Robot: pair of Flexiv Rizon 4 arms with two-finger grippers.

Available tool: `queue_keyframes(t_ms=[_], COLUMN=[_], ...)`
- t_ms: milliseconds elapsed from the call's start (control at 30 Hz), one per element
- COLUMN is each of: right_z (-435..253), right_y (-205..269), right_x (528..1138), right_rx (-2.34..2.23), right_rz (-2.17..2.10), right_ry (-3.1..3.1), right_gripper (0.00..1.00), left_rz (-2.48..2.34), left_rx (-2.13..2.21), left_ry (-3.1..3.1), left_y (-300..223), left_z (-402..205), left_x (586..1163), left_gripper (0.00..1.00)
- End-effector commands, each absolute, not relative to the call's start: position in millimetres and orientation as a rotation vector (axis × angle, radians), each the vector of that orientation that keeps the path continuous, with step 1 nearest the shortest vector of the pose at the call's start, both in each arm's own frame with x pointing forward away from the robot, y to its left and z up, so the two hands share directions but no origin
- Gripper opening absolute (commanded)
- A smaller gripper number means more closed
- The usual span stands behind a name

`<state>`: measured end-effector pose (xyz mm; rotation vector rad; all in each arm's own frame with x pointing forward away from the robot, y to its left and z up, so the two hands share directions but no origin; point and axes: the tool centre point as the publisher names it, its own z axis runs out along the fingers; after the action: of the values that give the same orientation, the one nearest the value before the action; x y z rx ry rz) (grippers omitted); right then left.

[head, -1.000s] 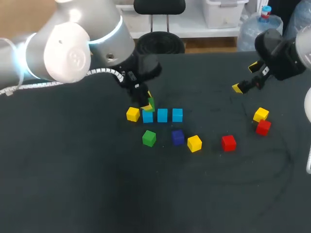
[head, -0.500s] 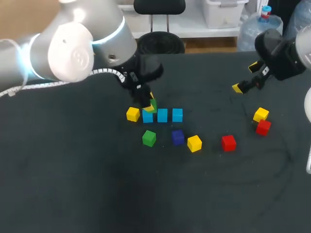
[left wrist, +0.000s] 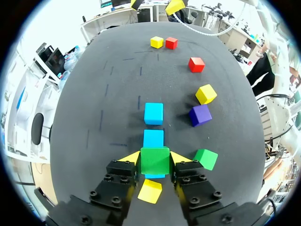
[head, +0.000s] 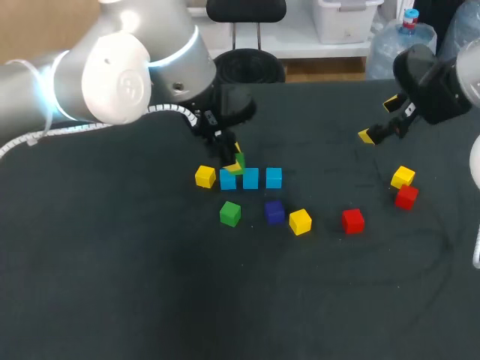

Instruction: Place the blue cubes, place green cubes on the blue cubes, place the yellow cubes on the green cubes, then place the red cubes on the yellow cubes, and place purple cube on the red cubes.

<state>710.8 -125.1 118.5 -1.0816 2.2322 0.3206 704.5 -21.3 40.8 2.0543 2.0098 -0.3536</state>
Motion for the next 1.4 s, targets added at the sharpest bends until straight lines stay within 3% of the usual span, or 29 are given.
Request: queue_keyframes(t_ms=[33, 1400], right_z=[118.8, 118.8], right_y=[-124.5, -124.5], right_x=[709.8, 709.8], right_rx=[-1.078, -1.078], right_rz=[0.314, 0.314], right_ry=[2.234, 2.234], right_gripper=[1.00, 1.00], left_rz=[-0.363, -0.368], left_rx=[2.066, 2.074], left_ry=[2.011, 2.042], left_y=[-24.5, -24.0], left_z=[39.3, 29.3], left_x=[709.6, 706.6], left_gripper=[0.00, 0.00])
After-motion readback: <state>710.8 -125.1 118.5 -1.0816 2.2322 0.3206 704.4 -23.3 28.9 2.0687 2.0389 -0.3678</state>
